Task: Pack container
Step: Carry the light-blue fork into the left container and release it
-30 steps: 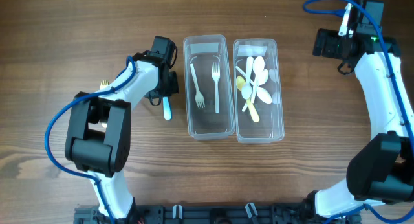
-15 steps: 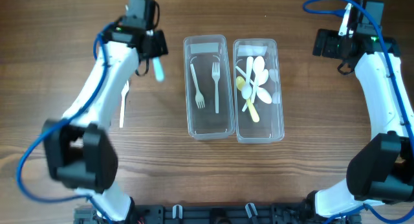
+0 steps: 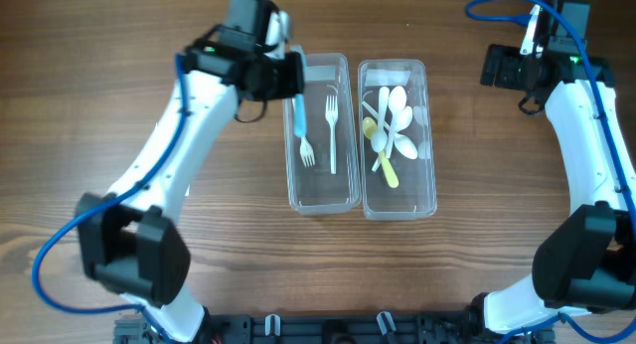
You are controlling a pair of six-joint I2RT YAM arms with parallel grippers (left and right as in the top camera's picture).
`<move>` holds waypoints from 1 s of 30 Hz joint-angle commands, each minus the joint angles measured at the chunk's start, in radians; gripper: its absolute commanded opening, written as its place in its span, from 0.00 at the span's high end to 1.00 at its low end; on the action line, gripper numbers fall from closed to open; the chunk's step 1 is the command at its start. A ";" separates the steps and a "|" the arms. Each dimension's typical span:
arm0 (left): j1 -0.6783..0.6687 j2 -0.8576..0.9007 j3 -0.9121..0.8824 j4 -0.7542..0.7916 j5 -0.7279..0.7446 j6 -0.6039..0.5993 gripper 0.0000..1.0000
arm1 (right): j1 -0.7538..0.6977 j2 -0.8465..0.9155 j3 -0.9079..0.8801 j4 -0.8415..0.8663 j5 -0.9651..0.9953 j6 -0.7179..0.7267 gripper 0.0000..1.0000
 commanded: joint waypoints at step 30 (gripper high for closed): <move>0.253 -0.149 0.000 -0.104 -0.119 0.129 0.39 | 0.004 -0.023 0.018 0.003 0.014 0.011 0.00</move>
